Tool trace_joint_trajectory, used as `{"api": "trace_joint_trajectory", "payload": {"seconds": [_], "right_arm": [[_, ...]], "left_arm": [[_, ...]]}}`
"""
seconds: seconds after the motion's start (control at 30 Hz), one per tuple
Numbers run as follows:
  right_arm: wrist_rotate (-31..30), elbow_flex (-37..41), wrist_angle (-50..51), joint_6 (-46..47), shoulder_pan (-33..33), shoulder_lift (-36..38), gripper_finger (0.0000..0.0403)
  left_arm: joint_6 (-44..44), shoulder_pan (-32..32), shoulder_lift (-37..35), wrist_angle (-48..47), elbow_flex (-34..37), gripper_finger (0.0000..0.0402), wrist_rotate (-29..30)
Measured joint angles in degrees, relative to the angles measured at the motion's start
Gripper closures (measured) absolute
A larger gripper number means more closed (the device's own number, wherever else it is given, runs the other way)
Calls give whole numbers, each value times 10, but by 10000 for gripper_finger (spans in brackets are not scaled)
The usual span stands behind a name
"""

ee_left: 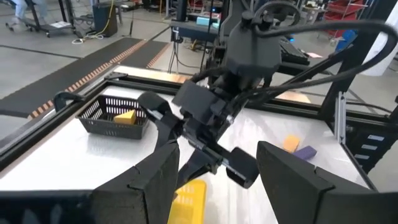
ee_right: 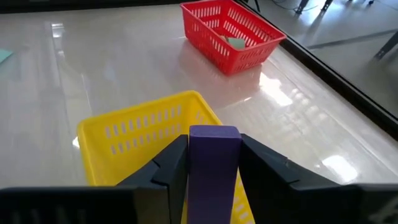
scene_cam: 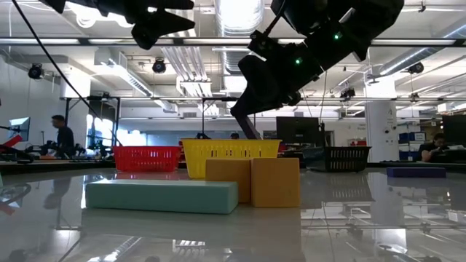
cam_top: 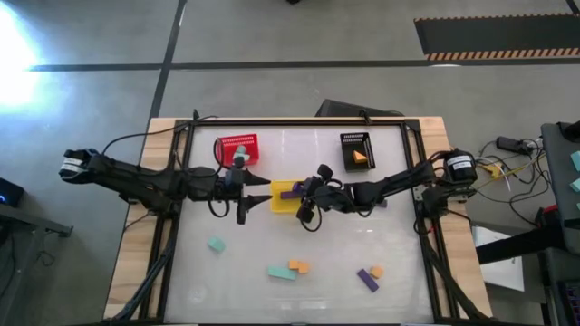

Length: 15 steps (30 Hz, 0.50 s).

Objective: Sort & place blocks by color
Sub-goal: Put the violet block into the yellow bin, then put the orange block into the black bin

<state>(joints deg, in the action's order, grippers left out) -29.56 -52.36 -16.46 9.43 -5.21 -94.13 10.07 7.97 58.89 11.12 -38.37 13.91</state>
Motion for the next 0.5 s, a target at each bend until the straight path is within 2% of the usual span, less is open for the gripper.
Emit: {"api": "trace_joint_trajectory", "payload": {"seconds": [0.5], "right_arm": [[1, 0, 6, -3, -4, 23, 215]], "left_arm": [[19, 1, 0, 2, 16, 201, 1]]}}
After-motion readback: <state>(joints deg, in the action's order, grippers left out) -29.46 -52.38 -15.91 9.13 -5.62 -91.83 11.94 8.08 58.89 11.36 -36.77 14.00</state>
